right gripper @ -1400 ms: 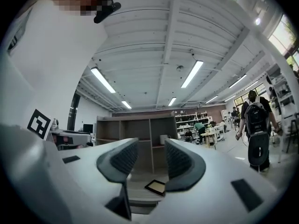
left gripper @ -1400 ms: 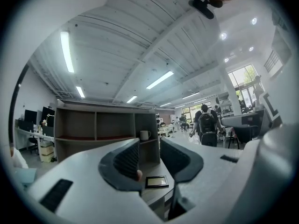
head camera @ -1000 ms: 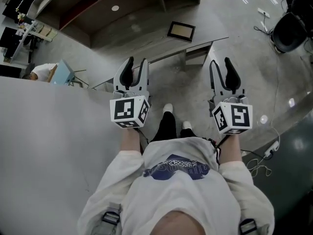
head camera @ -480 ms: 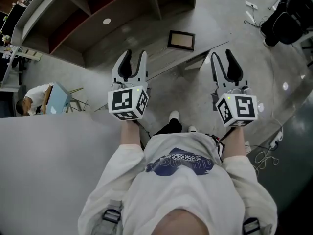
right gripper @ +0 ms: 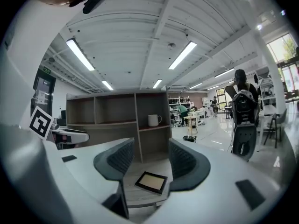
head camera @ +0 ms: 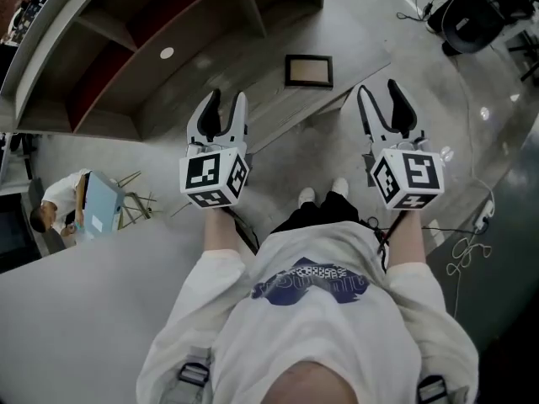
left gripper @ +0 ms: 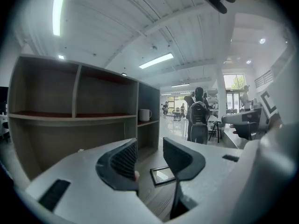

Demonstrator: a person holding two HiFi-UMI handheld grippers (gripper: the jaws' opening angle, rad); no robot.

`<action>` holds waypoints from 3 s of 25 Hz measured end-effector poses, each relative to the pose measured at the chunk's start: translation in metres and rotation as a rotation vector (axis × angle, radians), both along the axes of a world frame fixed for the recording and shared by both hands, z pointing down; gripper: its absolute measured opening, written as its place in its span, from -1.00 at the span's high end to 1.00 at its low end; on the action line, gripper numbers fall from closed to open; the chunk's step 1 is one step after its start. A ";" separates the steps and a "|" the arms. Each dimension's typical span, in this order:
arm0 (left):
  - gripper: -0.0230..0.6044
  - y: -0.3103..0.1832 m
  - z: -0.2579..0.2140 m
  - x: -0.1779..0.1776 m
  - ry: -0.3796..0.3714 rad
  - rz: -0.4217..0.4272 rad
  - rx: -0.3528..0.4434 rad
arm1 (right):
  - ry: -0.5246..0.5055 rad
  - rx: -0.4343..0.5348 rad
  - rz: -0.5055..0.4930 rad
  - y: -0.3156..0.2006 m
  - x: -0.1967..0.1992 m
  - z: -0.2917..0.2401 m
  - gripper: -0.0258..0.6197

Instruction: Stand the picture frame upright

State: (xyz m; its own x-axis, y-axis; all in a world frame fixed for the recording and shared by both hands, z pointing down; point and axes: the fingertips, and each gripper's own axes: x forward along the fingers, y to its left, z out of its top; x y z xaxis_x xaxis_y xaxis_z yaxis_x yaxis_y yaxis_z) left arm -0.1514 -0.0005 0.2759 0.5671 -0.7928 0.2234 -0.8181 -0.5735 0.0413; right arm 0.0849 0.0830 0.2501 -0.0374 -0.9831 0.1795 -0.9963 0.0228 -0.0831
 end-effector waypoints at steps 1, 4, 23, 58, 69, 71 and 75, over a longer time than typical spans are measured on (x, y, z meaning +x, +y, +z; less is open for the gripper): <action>0.42 -0.004 0.006 0.003 -0.006 0.003 -0.011 | -0.003 -0.008 0.003 -0.004 0.002 0.004 0.28; 0.42 -0.017 0.021 0.012 -0.027 -0.003 -0.030 | -0.001 -0.030 0.005 -0.019 0.013 0.017 0.28; 0.42 -0.123 0.149 0.097 -0.221 -0.047 -0.338 | -0.139 -0.289 -0.088 -0.154 0.092 0.126 0.28; 0.38 -0.153 0.331 0.138 -0.323 0.176 -0.737 | -0.162 -0.781 0.038 -0.188 0.044 0.358 0.43; 0.38 -0.153 0.327 0.145 -0.336 0.209 -0.754 | -0.157 -0.805 0.043 -0.187 0.045 0.362 0.45; 0.38 -0.152 0.327 0.148 -0.344 0.221 -0.758 | -0.162 -0.806 0.043 -0.186 0.046 0.362 0.45; 0.38 -0.151 0.328 0.153 -0.367 0.244 -0.773 | -0.183 -0.807 0.048 -0.186 0.046 0.363 0.46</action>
State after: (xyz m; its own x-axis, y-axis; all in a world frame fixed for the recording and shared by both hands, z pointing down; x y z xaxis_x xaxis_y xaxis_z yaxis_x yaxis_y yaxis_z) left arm 0.0019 -0.1511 0.6040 0.4882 -0.2114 0.8468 -0.7146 -0.6538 0.2487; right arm 0.1310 -0.1032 0.6127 -0.0958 -0.5561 0.8256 -0.9638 -0.1555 -0.2165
